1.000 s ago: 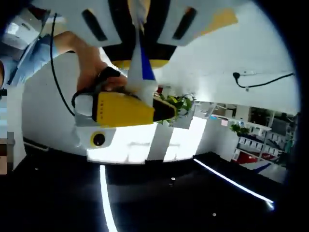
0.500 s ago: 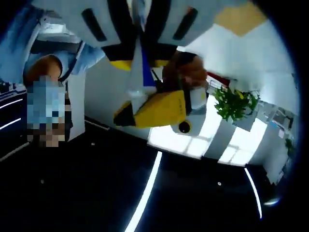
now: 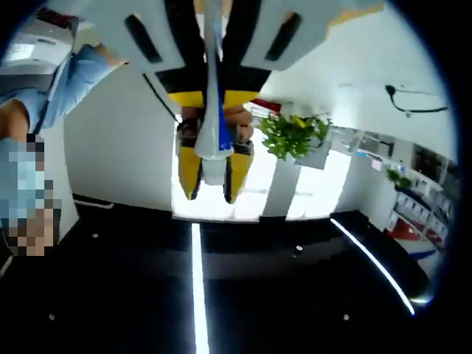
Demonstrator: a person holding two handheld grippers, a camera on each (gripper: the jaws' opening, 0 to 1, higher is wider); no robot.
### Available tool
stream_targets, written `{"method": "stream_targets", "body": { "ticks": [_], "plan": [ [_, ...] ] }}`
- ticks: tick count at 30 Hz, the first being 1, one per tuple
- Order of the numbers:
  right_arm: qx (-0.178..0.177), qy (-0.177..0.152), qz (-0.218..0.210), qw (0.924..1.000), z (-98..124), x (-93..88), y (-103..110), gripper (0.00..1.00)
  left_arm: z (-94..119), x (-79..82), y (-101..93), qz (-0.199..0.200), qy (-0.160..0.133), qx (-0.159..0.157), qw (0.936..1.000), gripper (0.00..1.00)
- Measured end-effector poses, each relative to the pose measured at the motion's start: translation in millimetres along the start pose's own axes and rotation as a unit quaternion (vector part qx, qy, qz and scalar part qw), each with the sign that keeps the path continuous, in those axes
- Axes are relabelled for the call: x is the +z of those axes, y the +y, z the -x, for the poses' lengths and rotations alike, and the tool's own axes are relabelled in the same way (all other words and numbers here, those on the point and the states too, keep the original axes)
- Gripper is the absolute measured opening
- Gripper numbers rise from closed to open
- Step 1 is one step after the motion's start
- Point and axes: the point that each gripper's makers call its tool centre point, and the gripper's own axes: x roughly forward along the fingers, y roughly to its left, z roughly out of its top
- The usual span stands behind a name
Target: Pick up the toothpaste unscrew the cap squeeze it onto the small board screw the cap back on and return it to the table
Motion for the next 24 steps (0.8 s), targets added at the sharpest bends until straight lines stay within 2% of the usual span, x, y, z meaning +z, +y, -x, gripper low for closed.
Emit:
{"method": "stream_targets", "body": {
  "ticks": [1, 2, 3, 4, 6, 8, 10, 11, 12, 16, 18, 20, 21, 23, 24],
  "plan": [
    [-0.022, -0.012, -0.002, 0.9997, 1.3, 4.8, -7.8, 0.33, 1.2, 2.3, 14.1, -0.015, -0.006, 0.043, 0.9989, 0.04],
    [-0.052, -0.022, -0.008, 0.9984, 3.4, 9.3, -17.4, 0.39, 3.6, 2.1, 26.9, -0.024, -0.005, 0.082, 0.9963, 0.04],
    [-0.083, -0.022, -0.007, 0.9963, 6.8, 10.2, -27.6, 0.43, 7.0, 1.6, 38.0, -0.041, 0.001, 0.116, 0.9924, 0.04],
    [-0.122, -0.017, -0.006, 0.9924, 11.5, 10.2, -39.5, 0.44, 9.2, 1.7, 44.4, -0.054, 0.003, 0.136, 0.9892, 0.04],
    [-0.2, -0.014, -0.002, 0.9797, 23.3, 10.1, -62.5, 0.42, 16.8, 1.7, 64.2, -0.085, 0.015, 0.201, 0.9758, 0.04],
    [-0.254, -0.006, 0.002, 0.9673, 33.2, 6.7, -75.1, 0.34, 22.7, 1.6, 77.5, -0.103, 0.021, 0.249, 0.9628, 0.04],
    [-0.27, -0.001, -0.005, 0.9629, 34.3, 2.9, -77.2, 0.25, 28.0, -0.2, 87.8, -0.117, 0.028, 0.29, 0.9495, 0.04],
    [-0.269, 0.001, -0.007, 0.9631, 30.1, 1.0, -76.7, 0.25, 29.8, -1.1, 91.3, -0.124, 0.032, 0.305, 0.9437, 0.04],
    [-0.267, 0.008, -0.006, 0.9636, 26.2, -2.4, -73.4, 0.25, 30.3, -2.7, 94.1, -0.129, 0.037, 0.314, 0.9398, 0.04],
    [-0.252, 0.067, 0.007, 0.9654, 8.1, -26.5, -60.7, 0.25, 24.3, -9.2, 92.6, -0.134, 0.045, 0.317, 0.9377, 0.04],
    [-0.252, 0.094, 0.018, 0.9629, 0.4, -40.2, -56.6, 0.25, 22.6, -11.7, 90.9, -0.138, 0.049, 0.321, 0.9358, 0.04],
    [-0.276, 0.113, 0.021, 0.9544, -0.2, -53.3, -60.2, 0.25, 20.6, -14.0, 88.3, -0.152, 0.055, 0.32, 0.9333, 0.04],
    [-0.279, 0.112, 0.022, 0.9534, -0.9, -55.5, -61.4, 0.25, 19.6, -15.2, 86.6, -0.158, 0.057, 0.32, 0.9323, 0.04],
    [-0.28, 0.121, 0.014, 0.9523, -0.1, -61.0, -62.2, 0.15, 18.1, -16.5, 83.1, -0.167, 0.061, 0.318, 0.9313, 0.04],
    [-0.278, 0.112, -0.016, 0.954, -2.0, -61.5, -58.9, 0.13, 17.9, -18.1, 83.4, -0.169, 0.067, 0.32, 0.9298, 0.04]
  ]
}}
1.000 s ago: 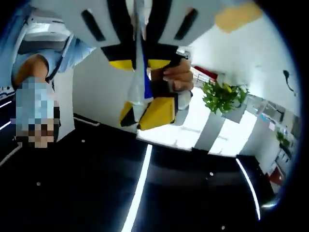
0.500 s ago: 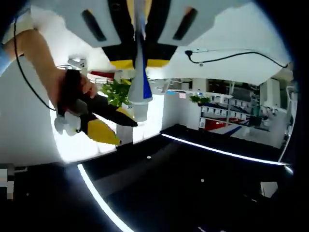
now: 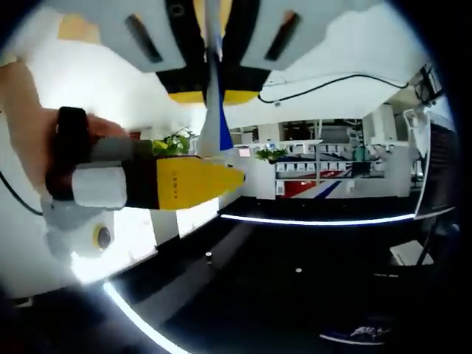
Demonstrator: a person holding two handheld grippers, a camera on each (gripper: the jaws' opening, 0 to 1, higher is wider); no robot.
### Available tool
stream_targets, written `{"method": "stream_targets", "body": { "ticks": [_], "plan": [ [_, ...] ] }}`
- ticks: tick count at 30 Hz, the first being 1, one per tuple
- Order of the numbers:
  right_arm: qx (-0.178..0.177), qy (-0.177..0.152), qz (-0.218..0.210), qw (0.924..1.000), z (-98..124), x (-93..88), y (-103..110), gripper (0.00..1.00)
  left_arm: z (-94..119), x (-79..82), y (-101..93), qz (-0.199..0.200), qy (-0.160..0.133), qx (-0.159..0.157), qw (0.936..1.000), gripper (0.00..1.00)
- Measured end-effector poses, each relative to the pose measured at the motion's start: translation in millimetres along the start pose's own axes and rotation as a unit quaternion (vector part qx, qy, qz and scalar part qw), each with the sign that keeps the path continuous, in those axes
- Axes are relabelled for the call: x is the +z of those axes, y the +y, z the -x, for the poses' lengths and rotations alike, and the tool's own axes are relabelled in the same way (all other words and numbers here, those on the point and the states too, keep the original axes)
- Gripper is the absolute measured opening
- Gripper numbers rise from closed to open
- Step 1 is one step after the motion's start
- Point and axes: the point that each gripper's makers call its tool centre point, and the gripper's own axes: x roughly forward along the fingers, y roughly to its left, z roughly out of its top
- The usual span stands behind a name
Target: Pick up the toothpaste unscrew the cap squeeze it onto the small board screw the cap back on and return it to the table
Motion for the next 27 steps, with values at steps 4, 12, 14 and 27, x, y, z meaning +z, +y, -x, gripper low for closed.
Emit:
{"method": "stream_targets", "body": {
  "ticks": [4, 12, 14, 27],
  "plan": [
    [0.01, -0.001, -0.035, 0.9993, 6.9, 6.2, -2.1, 0.13, 2.9, 2.8, -1.4, 0.005, -0.006, -0.011, 0.9999, 0.04],
    [0.022, 0.025, -0.023, 0.9992, 12.3, 6.3, 0.8, 0.12, 2.5, 3.8, -8.8, -0.003, -0.012, -0.026, 0.9996, 0.04],
    [0.034, 0.029, -0.025, 0.9987, 13.4, 6.8, 4.1, 0.12, 3.9, 5.4, -10.5, 0.001, -0.017, -0.038, 0.9991, 0.04],
    [0.186, 0.015, -0.035, 0.9819, 25.2, 21.7, 33.1, 0.12, 24.0, 26.4, -52.7, 0.229, -0.038, -0.312, 0.9211, 0.04]
  ]
}}
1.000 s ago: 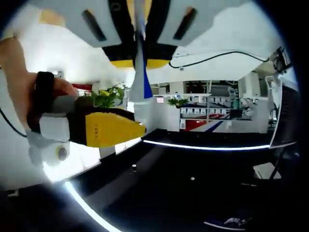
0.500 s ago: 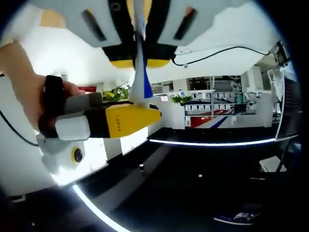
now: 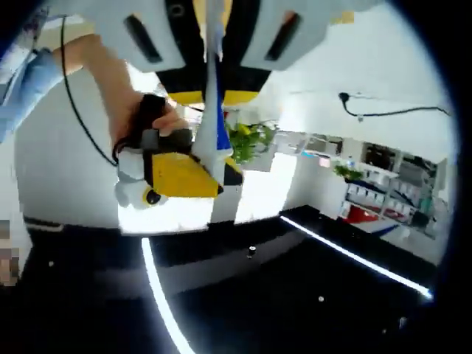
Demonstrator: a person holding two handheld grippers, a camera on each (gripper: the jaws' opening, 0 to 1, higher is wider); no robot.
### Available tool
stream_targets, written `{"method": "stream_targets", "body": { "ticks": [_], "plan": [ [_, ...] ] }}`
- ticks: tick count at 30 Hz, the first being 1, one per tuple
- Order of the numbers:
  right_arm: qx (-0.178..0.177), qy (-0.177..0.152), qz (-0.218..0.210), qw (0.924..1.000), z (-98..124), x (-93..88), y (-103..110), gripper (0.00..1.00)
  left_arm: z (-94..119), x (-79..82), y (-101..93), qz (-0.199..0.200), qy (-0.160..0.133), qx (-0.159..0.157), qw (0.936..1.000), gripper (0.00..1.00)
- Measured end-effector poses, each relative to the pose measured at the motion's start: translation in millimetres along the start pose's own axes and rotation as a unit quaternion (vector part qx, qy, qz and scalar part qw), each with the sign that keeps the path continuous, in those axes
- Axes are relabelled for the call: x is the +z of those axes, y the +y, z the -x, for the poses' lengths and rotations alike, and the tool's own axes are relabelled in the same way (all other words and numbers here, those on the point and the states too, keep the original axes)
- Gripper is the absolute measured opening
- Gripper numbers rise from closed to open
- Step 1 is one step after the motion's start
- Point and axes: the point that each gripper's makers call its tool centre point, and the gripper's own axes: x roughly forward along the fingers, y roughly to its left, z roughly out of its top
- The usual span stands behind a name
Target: Pick up the toothpaste unscrew the cap squeeze it onto the small board screw the cap back on and return it to the table
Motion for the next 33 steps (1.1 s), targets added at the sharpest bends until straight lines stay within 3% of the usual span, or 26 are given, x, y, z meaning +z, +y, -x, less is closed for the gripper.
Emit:
{"method": "stream_targets", "body": {
  "ticks": [2, 5, 7, 9, 12, 14, 18, 19, 20, 21, 23, 25, 28, 29, 30, 33],
  "plan": [
    [0.055, -0.015, -0.026, 0.998, 1.5, 4.3, 14.7, 0.12, 2.4, 2.5, -18.7, 0.056, -0.004, -0.076, 0.9955, 0.04],
    [0.127, -0.034, -0.071, 0.9887, 4.4, 9.6, 31.7, 0.12, 7.2, 4.0, -48.7, 0.104, -0.007, -0.169, 0.9801, 0.04],
    [0.159, -0.046, -0.089, 0.9822, 5.1, 13.0, 39.8, 0.12, 11.6, 7.9, -67.7, 0.141, -0.019, -0.234, 0.9619, 0.04],
    [0.196, -0.055, -0.1, 0.9739, 6.5, 16.8, 50.9, 0.12, 17.6, 7.5, -85.8, 0.185, -0.019, -0.287, 0.9396, 0.04],
    [0.225, -0.065, -0.097, 0.9673, 8.2, 20.7, 61.7, 0.12, 20.2, 8.9, -93.5, 0.213, -0.022, -0.322, 0.9223, 0.05],
    [0.238, -0.07, -0.095, 0.9641, 10.4, 22.3, 64.9, 0.12, 19.7, 9.0, -96.3, 0.22, -0.021, -0.332, 0.917, 0.05],
    [0.254, -0.076, -0.094, 0.9597, 13.5, 21.1, 71.9, 0.12, 18.9, 7.9, -101.7, 0.212, -0.026, -0.338, 0.9167, 0.06],
    [0.253, -0.077, -0.096, 0.9595, 13.9, 22.7, 69.7, 0.12, 17.7, 8.1, -100.7, 0.208, -0.029, -0.332, 0.9196, 0.06],
    [0.25, -0.078, -0.097, 0.9601, 13.9, 23.1, 68.4, 0.12, 14.3, 8.3, -94.5, 0.192, -0.035, -0.316, 0.9286, 0.07],
    [0.246, -0.078, -0.085, 0.9625, 14.3, 20.5, 70.4, 0.12, 10.0, 5.7, -87.7, 0.165, -0.038, -0.291, 0.9418, 0.09],
    [0.219, -0.067, -0.059, 0.9716, 14.1, 16.9, 63.7, 0.12, 1.8, 2.5, -71.5, 0.109, -0.043, -0.235, 0.965, 0.19],
    [0.178, -0.058, -0.038, 0.9817, 14.5, 15.5, 50.8, 0.12, -3.8, 3.8, -54.0, 0.066, -0.051, -0.185, 0.9792, 0.26],
    [0.086, -0.053, -0.002, 0.9949, 17.2, 17.1, 17.1, 0.12, -8.7, 3.5, -27.3, -0.02, -0.048, -0.103, 0.9933, 0.27],
    [0.056, -0.052, 0.008, 0.997, 18.3, 17.6, 7.5, 0.12, -9.9, 0.6, -15.6, -0.071, -0.035, -0.06, 0.995, 0.27],
    [0.028, -0.049, 0.025, 0.9981, 19.2, 17.0, -0.7, 0.12, -9.7, -2.5, -8.3, -0.112, -0.019, -0.035, 0.9929, 0.26],
    [-0.033, -0.04, 0.065, 0.9965, 17.5, 16.8, -16.6, 0.11, -10.4, -5.3, 10.4, -0.158, 0.001, 0.038, 0.9867, 0.31]
  ]
}}
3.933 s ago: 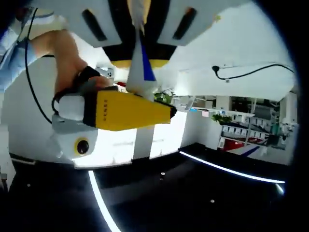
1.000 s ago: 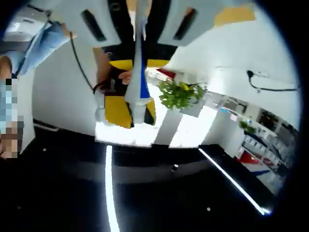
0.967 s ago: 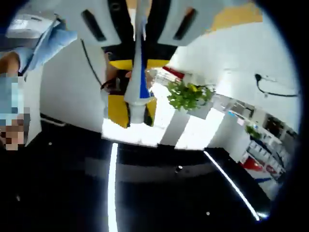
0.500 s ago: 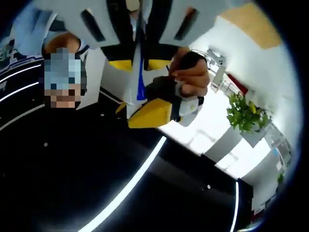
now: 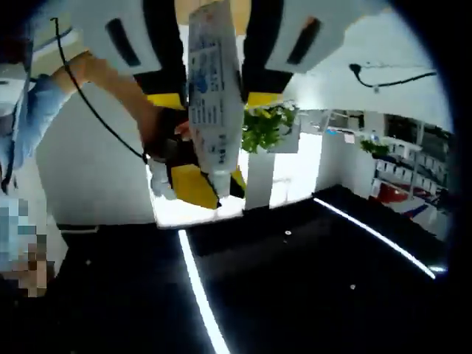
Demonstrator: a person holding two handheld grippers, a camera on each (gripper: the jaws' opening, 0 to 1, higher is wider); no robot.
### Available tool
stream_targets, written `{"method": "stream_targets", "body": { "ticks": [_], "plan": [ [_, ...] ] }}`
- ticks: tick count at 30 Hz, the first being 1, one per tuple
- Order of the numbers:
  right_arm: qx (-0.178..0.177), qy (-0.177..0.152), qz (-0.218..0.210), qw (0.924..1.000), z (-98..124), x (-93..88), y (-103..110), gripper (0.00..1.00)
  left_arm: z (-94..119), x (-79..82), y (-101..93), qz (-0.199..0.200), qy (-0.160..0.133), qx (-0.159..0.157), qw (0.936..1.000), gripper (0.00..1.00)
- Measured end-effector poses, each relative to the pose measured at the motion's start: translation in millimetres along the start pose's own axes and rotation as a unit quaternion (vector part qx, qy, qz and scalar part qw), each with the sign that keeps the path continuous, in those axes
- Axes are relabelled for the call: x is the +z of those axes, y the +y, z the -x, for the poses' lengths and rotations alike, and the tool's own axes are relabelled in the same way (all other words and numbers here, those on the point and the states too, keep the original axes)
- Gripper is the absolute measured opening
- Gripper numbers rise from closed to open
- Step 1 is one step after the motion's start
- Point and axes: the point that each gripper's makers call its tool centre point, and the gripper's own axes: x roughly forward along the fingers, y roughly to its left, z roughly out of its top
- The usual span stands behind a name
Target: Pick up the toothpaste unscrew the cap squeeze it onto the small board screw the cap back on and return it to the table
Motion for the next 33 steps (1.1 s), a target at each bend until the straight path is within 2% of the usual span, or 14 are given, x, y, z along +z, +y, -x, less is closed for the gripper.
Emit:
{"method": "stream_targets", "body": {
  "ticks": [2, 3, 5, 7, 9, 12, 14, 17, 19, 22, 25, 27, 30, 33],
  "plan": [
    [-0.036, 0.007, 0.032, 0.9988, -3.4, -2.1, -5.6, 0.11, -0.9, 1.7, 8.8, -0.015, 0.0, 0.029, 0.9995, 0.4],
    [-0.058, 0.013, 0.045, 0.9972, -5.1, -3.8, -9.0, 0.11, -0.3, 1.8, 13.0, -0.019, 0.002, 0.045, 0.9988, 0.51],
    [-0.098, 0.02, 0.053, 0.9936, -7.8, -7.0, -14.8, 0.11, 0.5, -0.4, 22.2, -0.034, 0.015, 0.086, 0.9956, 0.64],
    [-0.157, 0.019, 0.051, 0.9861, -10.1, -11.9, -23.6, 0.11, 0.6, -1.4, 24.6, -0.053, 0.023, 0.106, 0.9926, 0.66],
    [-0.188, 0.022, 0.06, 0.9801, -12.2, -16.8, -25.5, 0.11, 0.5, -1.7, 23.6, -0.075, 0.03, 0.124, 0.989, 0.65],
    [-0.194, 0.011, 0.063, 0.9789, -17.5, -19.2, -17.7, 0.11, -0.5, -3.3, 22.7, -0.098, 0.041, 0.141, 0.9842, 0.62],
    [-0.19, -0.004, 0.046, 0.9807, -20.6, -18.3, -11.3, 0.11, -1.4, -6.8, 21.8, -0.106, 0.052, 0.147, 0.9821, 0.6],
    [-0.181, -0.008, 0.024, 0.9832, -24.2, -19.9, -3.8, 0.11, 0.7, -8.7, 23.1, -0.108, 0.055, 0.157, 0.9801, 0.52],
    [-0.178, -0.014, 0.013, 0.9839, -25.3, -20.0, -0.1, 0.11, 3.7, -7.9, 25.7, -0.109, 0.052, 0.164, 0.979, 0.4],
    [-0.169, -0.017, 0.01, 0.9854, -27.7, -19.4, 5.0, 0.11, 9.3, -2.7, 31.3, -0.093, 0.034, 0.178, 0.9791, 0.33],
    [-0.166, -0.022, 0.009, 0.9858, -27.2, -17.3, 5.5, 0.12, 13.8, 1.5, 36.0, -0.08, 0.023, 0.178, 0.9805, 0.27],
    [-0.16, -0.025, 0.004, 0.9867, -26.8, -16.3, 6.4, 0.12, 13.4, 0.6, 35.5, -0.068, 0.023, 0.166, 0.9835, 0.23],
    [-0.141, -0.023, 0.003, 0.9897, -25.4, -16.3, 8.3, 0.12, 12.1, -4.4, 30.0, -0.025, 0.033, 0.128, 0.9909, 0.14],
    [-0.121, -0.027, -0.009, 0.9923, -23.9, -14.2, 7.1, 0.12, 10.3, -7.5, 22.7, -0.014, 0.046, 0.081, 0.9955, 0.05]
  ]
}}
